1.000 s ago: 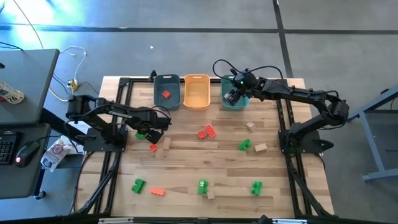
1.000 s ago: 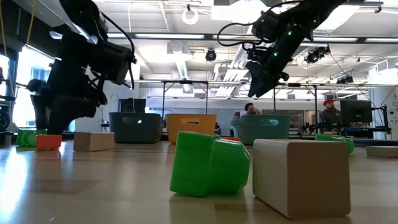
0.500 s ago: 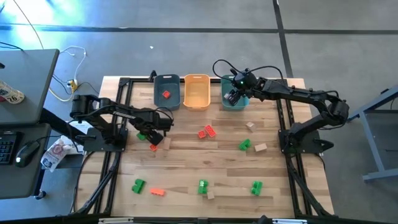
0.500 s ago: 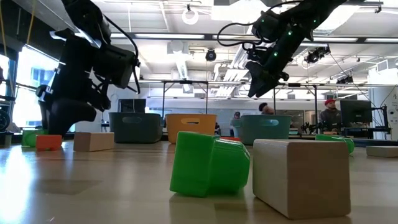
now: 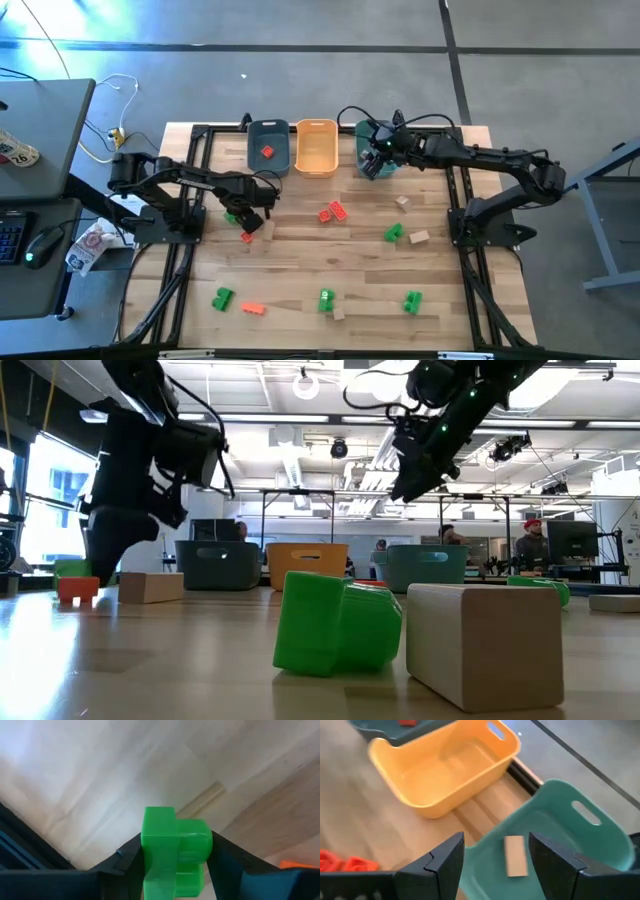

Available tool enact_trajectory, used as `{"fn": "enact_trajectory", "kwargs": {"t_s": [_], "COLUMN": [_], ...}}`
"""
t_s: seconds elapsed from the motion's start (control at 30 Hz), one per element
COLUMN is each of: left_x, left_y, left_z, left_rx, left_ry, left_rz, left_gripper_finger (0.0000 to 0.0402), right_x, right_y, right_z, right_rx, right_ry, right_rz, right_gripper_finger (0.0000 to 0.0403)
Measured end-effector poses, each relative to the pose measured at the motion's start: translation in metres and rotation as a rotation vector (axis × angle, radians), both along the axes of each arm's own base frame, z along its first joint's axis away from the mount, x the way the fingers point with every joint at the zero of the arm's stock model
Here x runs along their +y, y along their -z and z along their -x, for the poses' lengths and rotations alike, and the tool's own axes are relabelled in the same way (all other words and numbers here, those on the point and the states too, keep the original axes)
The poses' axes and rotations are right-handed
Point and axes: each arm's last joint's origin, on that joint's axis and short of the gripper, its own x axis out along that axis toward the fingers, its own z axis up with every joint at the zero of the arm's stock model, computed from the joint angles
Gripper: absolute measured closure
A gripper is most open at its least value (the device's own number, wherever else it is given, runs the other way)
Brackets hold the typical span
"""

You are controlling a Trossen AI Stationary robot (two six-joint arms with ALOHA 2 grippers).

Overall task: Sort & place blocks by color
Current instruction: Put the green game piece into the yellow bin

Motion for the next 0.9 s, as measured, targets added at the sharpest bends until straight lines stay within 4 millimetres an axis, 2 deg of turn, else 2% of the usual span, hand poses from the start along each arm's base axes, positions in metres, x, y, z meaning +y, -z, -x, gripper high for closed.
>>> {"fn": "enact_trajectory", "kwargs": {"t_s": [0.27,0.5,0.73,0.9], "left_x": [-0.003,0.000,0.008,0.021], "left_y": [-0.031,-0.064,-0.093,-0.108], "left_z": [-0.008,-0.016,-0.041,-0.053], "left_rx": [-0.144,-0.351,-0.650,-0.785], "left_ry": [0.071,0.142,0.242,0.307], "left_rz": [-0.055,-0.109,-0.231,-0.343], "left_gripper_finger": [0.0256,0.0254,0.0252,0.0252], "right_x": [0.030,0.054,0.071,0.081], "right_y": [0.000,0.000,-0.003,-0.004], "right_z": [-0.012,-0.019,-0.025,-0.027], "right_rx": [-0.033,-0.062,-0.101,-0.108], "right_ry": [-0.064,-0.106,-0.168,-0.200], "right_rz": [-0.041,-0.083,-0.072,-0.069], "right_gripper_finger": [0.0194,0.0194,0.0194,0.0194]}}
